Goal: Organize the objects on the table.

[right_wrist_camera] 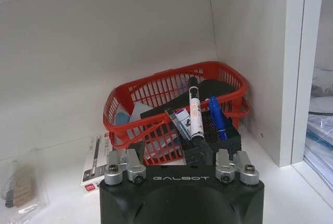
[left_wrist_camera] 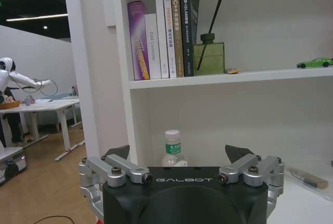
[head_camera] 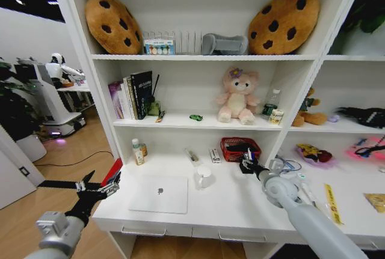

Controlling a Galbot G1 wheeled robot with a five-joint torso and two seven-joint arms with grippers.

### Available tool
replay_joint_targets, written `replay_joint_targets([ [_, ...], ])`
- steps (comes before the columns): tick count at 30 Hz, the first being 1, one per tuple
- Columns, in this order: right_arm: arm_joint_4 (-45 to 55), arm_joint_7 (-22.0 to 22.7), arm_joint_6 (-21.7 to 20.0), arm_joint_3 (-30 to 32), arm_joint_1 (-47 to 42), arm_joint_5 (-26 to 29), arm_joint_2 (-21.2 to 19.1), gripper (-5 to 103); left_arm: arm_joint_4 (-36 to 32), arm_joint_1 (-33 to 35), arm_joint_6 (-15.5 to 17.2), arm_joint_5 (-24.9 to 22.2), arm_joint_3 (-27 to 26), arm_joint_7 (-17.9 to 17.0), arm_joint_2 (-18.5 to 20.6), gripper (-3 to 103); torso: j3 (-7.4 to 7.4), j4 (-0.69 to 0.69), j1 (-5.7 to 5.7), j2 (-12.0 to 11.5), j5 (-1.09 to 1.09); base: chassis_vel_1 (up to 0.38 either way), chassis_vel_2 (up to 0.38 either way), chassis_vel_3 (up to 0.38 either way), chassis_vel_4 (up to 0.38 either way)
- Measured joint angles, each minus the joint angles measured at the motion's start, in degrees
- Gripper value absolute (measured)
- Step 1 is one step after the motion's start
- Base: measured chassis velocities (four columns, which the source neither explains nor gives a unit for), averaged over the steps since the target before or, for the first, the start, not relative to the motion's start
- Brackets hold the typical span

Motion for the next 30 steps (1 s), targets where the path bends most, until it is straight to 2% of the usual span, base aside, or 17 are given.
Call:
replay_joint_targets([
  [13,-2.99,-0.4,0.06,-0.89,2.07,-0.28,0.03,61,0.0,0.0,0.0,0.0,0.0,0.0,0.0,100,0.0,0.0,0.0,0.0,0.0,0.0,0.0,0.0,0.0],
  [22,0.4,-0.42,0.12,-0.42,0.58,-0.26,-0.05,61,0.0,0.0,0.0,0.0,0.0,0.0,0.0,100,0.0,0.0,0.0,0.0,-0.01,0.0,0.0,0.0,0.0],
  [30,-1.91,-0.58,0.11,-1.33,1.98,-0.44,0.23,61,0.0,0.0,0.0,0.0,0.0,0.0,0.0,100,0.0,0.0,0.0,0.01,0.0,0.0,0.0,0.0,0.0],
])
